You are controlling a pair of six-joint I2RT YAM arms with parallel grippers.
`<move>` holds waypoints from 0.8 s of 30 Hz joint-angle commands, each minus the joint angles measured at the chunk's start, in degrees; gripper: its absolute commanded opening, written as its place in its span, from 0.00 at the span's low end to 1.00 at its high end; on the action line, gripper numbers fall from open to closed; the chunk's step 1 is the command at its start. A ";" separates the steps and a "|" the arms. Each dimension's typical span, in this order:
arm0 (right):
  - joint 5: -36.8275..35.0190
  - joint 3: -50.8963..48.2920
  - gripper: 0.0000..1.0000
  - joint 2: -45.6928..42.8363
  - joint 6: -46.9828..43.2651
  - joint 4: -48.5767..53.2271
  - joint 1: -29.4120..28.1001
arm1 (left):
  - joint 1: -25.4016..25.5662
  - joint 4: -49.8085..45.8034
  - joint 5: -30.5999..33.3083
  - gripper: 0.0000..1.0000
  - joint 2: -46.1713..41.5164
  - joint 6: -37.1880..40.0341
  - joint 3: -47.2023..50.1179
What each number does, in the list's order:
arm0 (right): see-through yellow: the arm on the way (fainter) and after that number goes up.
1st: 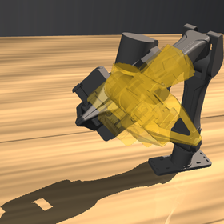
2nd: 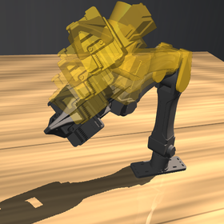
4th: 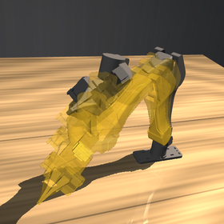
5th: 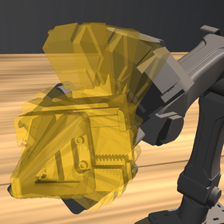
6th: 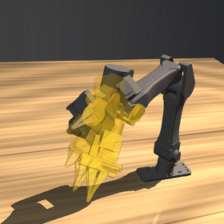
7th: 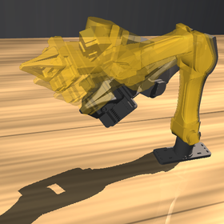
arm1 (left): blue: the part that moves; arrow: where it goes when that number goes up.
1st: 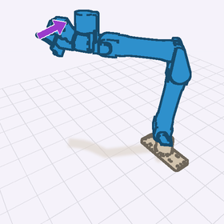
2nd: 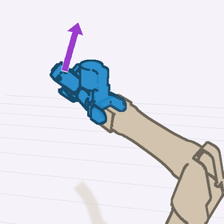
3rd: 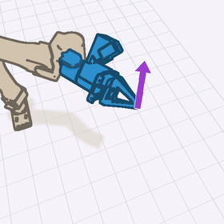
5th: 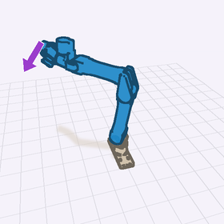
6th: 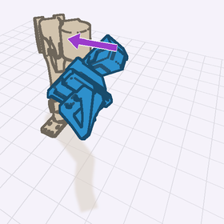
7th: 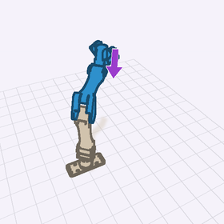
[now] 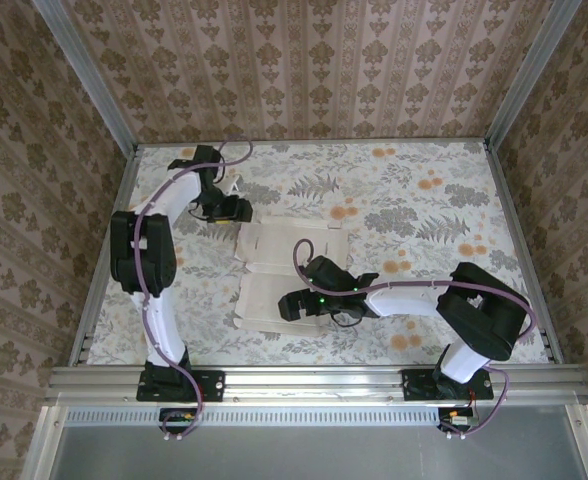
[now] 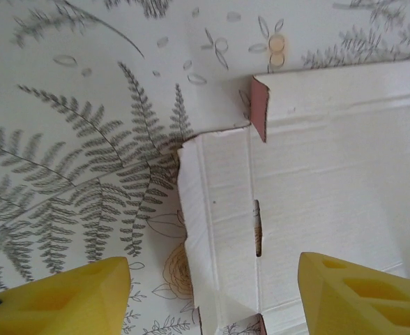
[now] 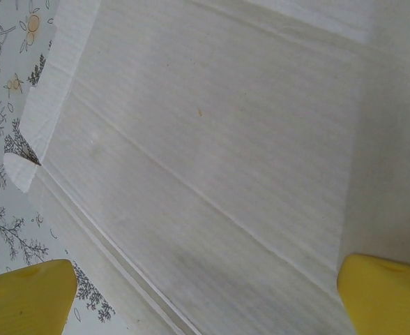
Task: Fold the paper box
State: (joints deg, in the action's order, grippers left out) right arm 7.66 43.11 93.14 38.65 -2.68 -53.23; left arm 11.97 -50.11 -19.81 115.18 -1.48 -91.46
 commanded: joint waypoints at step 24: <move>-0.24 -2.77 1.00 4.94 0.36 7.21 -1.11 | 0.25 -12.99 -2.67 0.20 13.27 4.37 -9.03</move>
State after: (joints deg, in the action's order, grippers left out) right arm 6.63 43.18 93.38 38.52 -2.83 -53.69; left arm 12.01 -59.83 -22.70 126.93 1.34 -98.50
